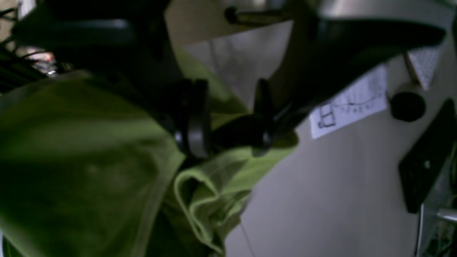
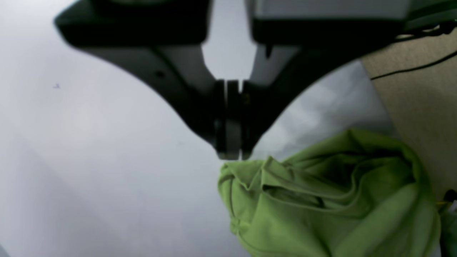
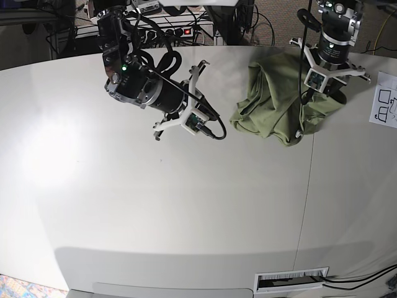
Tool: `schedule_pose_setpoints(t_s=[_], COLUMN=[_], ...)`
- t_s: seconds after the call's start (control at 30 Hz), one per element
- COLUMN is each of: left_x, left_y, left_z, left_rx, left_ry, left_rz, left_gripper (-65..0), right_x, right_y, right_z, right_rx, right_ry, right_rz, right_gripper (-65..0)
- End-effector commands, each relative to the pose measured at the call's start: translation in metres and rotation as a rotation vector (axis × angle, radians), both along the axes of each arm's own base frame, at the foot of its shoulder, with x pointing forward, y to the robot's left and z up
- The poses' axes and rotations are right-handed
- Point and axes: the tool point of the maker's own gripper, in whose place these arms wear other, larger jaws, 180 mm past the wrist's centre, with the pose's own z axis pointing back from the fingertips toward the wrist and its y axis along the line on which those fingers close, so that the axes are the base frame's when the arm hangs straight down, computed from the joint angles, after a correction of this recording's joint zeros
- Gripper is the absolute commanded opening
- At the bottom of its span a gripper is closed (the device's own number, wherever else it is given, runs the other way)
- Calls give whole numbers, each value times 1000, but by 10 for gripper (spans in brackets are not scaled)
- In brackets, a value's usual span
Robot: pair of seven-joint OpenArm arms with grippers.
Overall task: Fold the T-shirt properly
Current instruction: 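Press the bundle's edge down with the left gripper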
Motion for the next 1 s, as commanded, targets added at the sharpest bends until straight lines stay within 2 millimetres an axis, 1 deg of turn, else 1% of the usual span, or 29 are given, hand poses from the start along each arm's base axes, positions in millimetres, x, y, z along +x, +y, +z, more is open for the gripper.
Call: schedule_pose_setpoints(t_s=[0.0, 0.1, 0.27, 0.6, 0.67, 0.8, 0.9, 0.97], left_x=[4, 5, 1, 10, 13, 15, 19, 22], left_y=[0, 1, -11, -12, -11, -5, -2, -1], left_z=[10, 10, 6, 15, 13, 4, -1, -3], left_rx=[16, 55, 58, 77, 76, 82, 79, 74], left_ry=[-32, -20, 28, -14, -19, -4, 4, 8], left_rz=[-27, -89, -244, -308, -307, -307, -299, -297], left_gripper=[-437, -437, -437, -439, -439, -441, -498, -575], right_x=[5, 5, 5, 4, 4, 4, 4, 4], right_y=[5, 5, 5, 6, 6, 6, 6, 6], right_z=[14, 14, 14, 15, 15, 15, 15, 15], right_rx=[44, 45, 44, 49, 50, 50, 50, 50], right_ry=[-40, -40, -40, -40, -40, -40, -40, -40], right_rz=[6, 7, 6, 8, 8, 8, 8, 8], right_gripper=[-650, -650, -650, -650, -650, -650, -650, -650])
